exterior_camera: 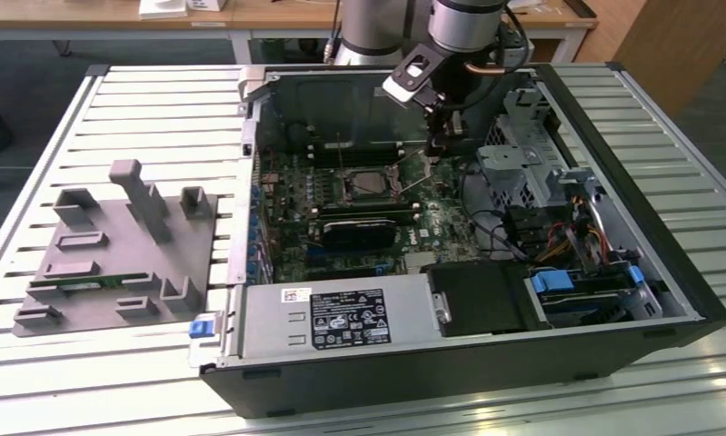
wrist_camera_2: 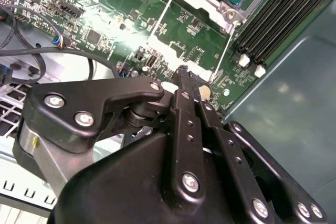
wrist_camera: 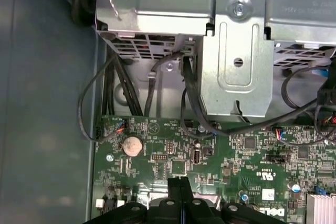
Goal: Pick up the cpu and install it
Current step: 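Close the cpu cover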
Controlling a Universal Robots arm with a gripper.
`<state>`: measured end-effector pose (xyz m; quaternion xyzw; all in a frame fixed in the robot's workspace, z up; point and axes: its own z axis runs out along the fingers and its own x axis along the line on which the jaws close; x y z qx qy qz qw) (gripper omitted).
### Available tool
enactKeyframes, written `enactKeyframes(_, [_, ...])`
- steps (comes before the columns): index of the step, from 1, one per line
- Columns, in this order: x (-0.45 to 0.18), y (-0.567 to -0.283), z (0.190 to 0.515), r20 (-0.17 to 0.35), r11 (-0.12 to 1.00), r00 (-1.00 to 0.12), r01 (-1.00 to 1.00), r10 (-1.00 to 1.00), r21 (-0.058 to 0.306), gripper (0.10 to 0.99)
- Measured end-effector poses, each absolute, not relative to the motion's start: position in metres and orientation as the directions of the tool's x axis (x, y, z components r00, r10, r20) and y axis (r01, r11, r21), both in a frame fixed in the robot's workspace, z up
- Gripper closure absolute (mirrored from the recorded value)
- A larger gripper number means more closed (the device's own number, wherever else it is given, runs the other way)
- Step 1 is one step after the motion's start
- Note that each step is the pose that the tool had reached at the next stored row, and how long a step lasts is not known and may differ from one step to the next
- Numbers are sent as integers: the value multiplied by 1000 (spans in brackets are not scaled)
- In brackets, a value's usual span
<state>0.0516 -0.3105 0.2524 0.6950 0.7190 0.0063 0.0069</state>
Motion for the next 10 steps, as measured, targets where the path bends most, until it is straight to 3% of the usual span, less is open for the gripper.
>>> enactKeyframes(10, [60,-309,250,-3,28,-28,999,1000,19,980])
